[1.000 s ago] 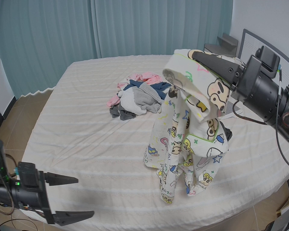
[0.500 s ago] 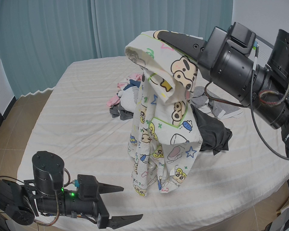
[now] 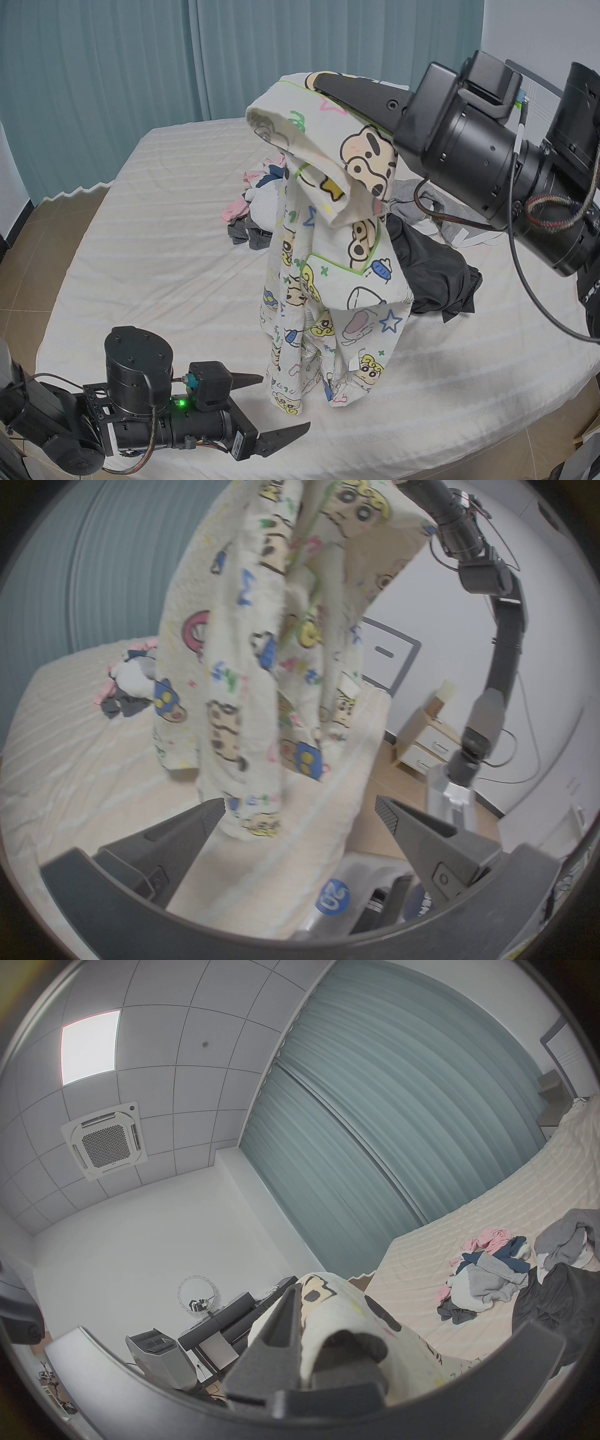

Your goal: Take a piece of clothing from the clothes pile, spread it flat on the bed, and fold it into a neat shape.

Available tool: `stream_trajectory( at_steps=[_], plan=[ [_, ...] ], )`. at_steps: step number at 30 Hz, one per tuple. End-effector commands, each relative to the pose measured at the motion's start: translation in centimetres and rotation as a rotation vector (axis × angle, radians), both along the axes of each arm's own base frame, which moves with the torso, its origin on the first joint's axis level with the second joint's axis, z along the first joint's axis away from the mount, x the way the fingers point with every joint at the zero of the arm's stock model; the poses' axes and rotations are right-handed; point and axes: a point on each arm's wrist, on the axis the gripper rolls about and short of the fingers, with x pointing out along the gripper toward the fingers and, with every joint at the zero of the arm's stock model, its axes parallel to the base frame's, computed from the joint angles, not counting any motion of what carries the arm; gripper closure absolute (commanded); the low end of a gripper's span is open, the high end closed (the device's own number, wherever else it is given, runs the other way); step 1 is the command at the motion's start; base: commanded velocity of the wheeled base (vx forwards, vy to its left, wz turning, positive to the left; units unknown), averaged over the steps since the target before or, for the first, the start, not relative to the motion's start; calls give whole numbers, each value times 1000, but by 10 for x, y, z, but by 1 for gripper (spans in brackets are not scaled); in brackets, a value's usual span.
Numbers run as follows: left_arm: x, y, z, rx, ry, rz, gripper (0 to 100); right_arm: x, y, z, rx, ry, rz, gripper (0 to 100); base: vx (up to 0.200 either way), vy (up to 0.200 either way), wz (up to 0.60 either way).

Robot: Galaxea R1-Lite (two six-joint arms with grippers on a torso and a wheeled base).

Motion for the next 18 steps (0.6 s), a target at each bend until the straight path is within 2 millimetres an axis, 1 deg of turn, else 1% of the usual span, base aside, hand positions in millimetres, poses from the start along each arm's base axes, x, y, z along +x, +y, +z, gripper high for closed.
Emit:
stream_trajectory(
  at_steps=[1, 2, 3, 5, 10, 11, 12, 13, 16, 18],
  plan=[
    [13, -10, -15, 27, -43, 101, 0, -4, -3, 1, 5, -1, 2, 100, 0, 0, 0],
    [13, -10, -15, 27, -43, 101, 0, -4, -3, 1, 5, -1, 2, 100, 0, 0, 0],
    [17, -14, -21, 23, -45, 110, 0, -6, -2, 1, 3, 1, 9, 100, 0, 0, 0],
    [19, -16, -25, 20, -43, 112, 0, -6, -2, -1, 0, 5, 9, 100, 0, 0, 0],
    [20, -21, -27, -21, -33, 118, 0, -6, -2, -1, 1, 4, 9, 100, 0, 0, 0],
    [16, -28, -26, -66, -6, 112, 0, -6, -2, -1, 4, 8, 10, 100, 0, 0, 0],
    [16, -28, -26, -69, -5, 112, 0, -6, -2, -1, 5, 9, 11, 100, 0, 0, 0],
    [16, -33, -27, -89, 7, 110, 0, -5, -2, -1, 10, 17, 14, 100, 0, 0, 0],
    [21, -37, -34, -86, 0, 126, 0, -5, -1, -2, 11, 24, 16, 100, 0, 0, 0],
    [27, -42, -35, -101, -36, 168, 0, -6, -1, -2, 11, 24, 18, 100, 0, 0, 0]
  ],
)
